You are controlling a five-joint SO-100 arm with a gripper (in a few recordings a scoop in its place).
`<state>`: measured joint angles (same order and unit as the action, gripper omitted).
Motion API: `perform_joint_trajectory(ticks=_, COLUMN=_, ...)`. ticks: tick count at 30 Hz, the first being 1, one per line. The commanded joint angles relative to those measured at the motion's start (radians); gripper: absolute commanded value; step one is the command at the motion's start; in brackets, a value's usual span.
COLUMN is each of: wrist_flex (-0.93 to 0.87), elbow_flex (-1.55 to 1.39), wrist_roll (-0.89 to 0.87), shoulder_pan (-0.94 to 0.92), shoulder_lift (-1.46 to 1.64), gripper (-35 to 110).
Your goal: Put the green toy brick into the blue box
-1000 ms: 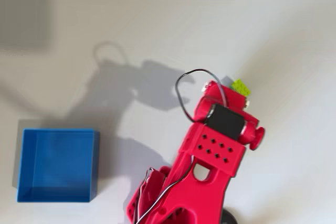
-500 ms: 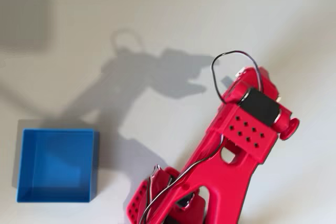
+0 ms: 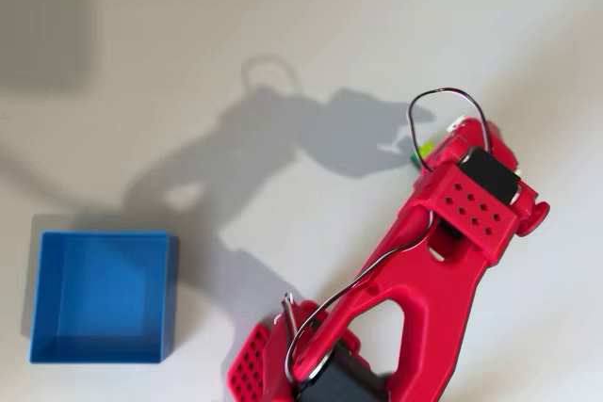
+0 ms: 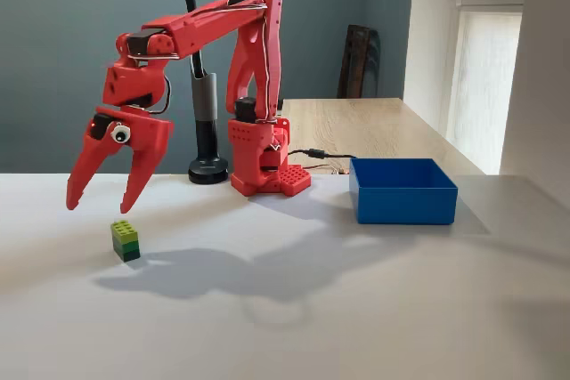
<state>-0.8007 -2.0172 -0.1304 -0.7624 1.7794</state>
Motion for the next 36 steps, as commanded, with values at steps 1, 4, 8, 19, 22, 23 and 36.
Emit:
perform_joint_trajectory(ticks=1, wrist_flex=0.028, elbow_flex=-0.003, wrist_roll=-0.003, shoulder_pan=-0.009, shoulder_lift=-0.008, gripper=28)
perform_joint_trajectory(ticks=4, wrist_flex=0.028, elbow_flex=-0.003, wrist_roll=0.000, shoulder_pan=-0.002, shoulder_lift=-0.034, gripper=28)
perform_joint_trajectory(ticks=8, wrist_flex=0.023, elbow_flex=-0.009, wrist_roll=0.003, shoulder_pan=0.008, shoulder_lift=-0.052, gripper=28)
perform_joint_trajectory(ticks=19, wrist_flex=-0.276, elbow_flex=0.213, wrist_roll=-0.066, shoulder_pan=0.066, shoulder_lift=-0.052, gripper=27)
perform_joint_trajectory(ticks=22, wrist_flex=-0.328, elbow_flex=0.244, wrist_roll=-0.091, shoulder_pan=0.087, shoulder_lift=-0.052, gripper=27)
perform_joint_trajectory(ticks=23, wrist_flex=-0.348, elbow_flex=0.258, wrist_roll=-0.097, shoulder_pan=0.092, shoulder_lift=-0.052, gripper=27)
perform_joint_trajectory(ticks=36, wrist_flex=-0.333, elbow_flex=0.160, wrist_roll=-0.110, shoulder_pan=0.089, shoulder_lift=-0.051, gripper=24)
